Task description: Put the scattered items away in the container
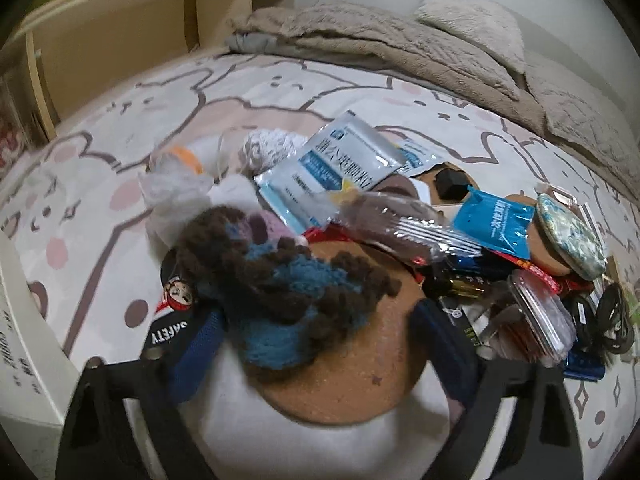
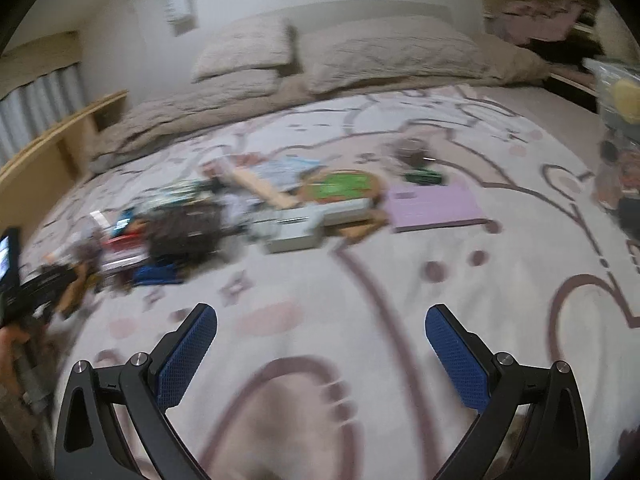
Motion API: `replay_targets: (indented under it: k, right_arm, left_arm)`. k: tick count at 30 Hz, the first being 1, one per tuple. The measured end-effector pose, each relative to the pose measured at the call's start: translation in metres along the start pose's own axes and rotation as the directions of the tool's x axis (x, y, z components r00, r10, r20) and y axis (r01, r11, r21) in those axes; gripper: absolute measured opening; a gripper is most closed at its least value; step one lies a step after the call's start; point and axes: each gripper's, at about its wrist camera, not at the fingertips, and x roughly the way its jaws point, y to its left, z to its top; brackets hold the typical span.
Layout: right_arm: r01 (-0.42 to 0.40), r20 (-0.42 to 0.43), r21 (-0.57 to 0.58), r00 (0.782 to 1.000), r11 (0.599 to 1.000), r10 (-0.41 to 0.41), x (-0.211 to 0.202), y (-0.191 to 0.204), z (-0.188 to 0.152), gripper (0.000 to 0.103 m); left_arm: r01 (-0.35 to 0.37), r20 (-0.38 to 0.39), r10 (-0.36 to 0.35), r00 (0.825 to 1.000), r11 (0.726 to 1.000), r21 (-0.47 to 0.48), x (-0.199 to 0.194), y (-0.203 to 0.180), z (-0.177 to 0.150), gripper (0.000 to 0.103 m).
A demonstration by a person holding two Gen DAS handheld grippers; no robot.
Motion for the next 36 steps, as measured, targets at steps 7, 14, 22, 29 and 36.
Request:
replay_targets:
  k: [7,14,22,29,36]
  right_arm:
    - [0.109,-0.039,0.16,0.994,0.981,-0.104,0.02,-0.057,0.01,0.103]
    - [0.127,-0.091,0.203,0.99,0.971,-0.11,0.04,-0.084,0.018,0.103]
    - [0.202,-0.151,0.065,0.97,0.977,-0.19,0.073,-0.072,0.027,0.103]
    - [0.196,-0.154,0.04,0.97,0.98,-0.187,0.081,-0.073,0.032,0.103]
    - [0.195,-0.159,0.018,0.969,0.981,-0.19,0.09,-0.071,0.04,0.103]
  left_arm:
    - [0.023,0.001,-0.023,1.0,1.0,0.004,0.0,-0.001,0.0,0.083]
    - [0.021,0.027,-0.022,0.999,0.999,0.035,-0.009,0.0,0.001,0.055]
    - [0.015,0.056,-0.022,0.998,0.993,0.116,-0.027,-0.002,0.0,0.027]
    - [0.066,0.056,-0.076,0.996,0.985,0.157,-0.049,0.0,0.001,0.015]
    - [0.137,0.064,-0.152,0.986,0.972,0.192,-0.076,-0.009,-0.003,0.01]
